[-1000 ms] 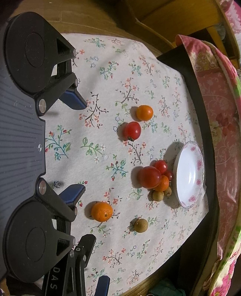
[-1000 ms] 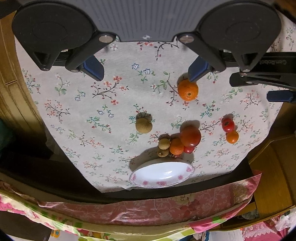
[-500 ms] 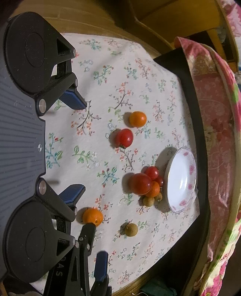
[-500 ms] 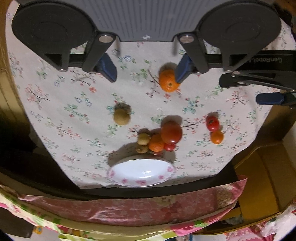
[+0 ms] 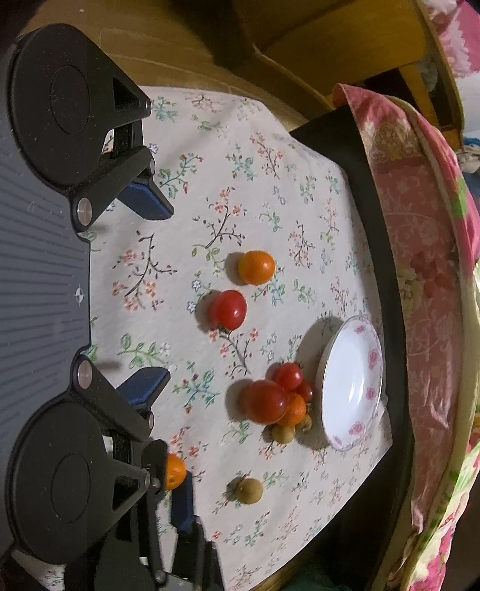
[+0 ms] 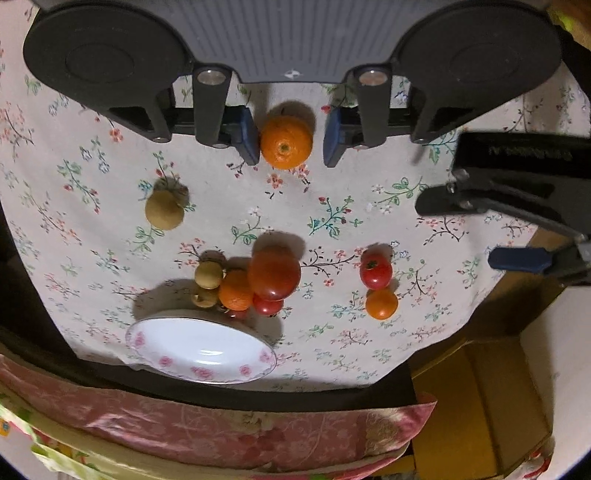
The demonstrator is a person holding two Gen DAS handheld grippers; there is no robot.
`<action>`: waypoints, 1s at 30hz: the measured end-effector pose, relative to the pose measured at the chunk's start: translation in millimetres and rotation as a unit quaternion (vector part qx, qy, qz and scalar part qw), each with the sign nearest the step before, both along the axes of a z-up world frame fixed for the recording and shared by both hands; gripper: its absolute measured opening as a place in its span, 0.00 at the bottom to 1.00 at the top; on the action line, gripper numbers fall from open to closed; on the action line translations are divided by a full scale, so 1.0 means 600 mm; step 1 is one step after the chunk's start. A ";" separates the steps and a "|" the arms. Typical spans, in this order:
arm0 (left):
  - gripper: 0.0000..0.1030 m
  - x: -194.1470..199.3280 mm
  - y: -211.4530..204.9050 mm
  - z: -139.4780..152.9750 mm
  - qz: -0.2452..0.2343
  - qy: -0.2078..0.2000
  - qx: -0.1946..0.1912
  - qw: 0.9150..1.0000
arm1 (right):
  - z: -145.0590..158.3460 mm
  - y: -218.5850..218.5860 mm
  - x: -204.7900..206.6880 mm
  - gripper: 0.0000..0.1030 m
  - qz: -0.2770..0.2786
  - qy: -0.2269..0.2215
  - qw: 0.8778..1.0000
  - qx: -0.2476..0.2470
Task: Organize fruits
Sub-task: 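Close the left gripper on a red cherry tomato while the right gripper holds the tangerine, then carry both fruits over the white plate and open both grippers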
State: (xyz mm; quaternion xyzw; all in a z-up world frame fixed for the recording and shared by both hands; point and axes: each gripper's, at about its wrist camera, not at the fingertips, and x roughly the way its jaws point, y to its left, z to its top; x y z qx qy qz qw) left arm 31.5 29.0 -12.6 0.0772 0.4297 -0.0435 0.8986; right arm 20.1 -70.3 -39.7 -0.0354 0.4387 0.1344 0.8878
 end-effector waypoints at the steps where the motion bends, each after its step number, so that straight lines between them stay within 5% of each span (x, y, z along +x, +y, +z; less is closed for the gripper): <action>1: 0.80 0.007 0.002 -0.002 -0.002 0.008 -0.008 1.000 | -0.003 0.000 0.004 0.31 0.004 0.005 1.000 0.000; 6: 0.58 0.044 0.000 -0.014 -0.017 0.033 -0.012 0.999 | -0.003 0.005 0.013 0.30 0.038 0.011 0.999 -0.012; 13: 0.56 0.080 -0.007 -0.027 -0.047 0.028 -0.021 0.998 | 0.015 0.009 0.039 0.30 0.081 0.022 0.996 -0.031; 30: 0.41 0.113 -0.017 -0.044 -0.036 0.034 -0.024 0.998 | 0.014 -0.041 0.087 0.30 0.028 0.055 0.997 0.055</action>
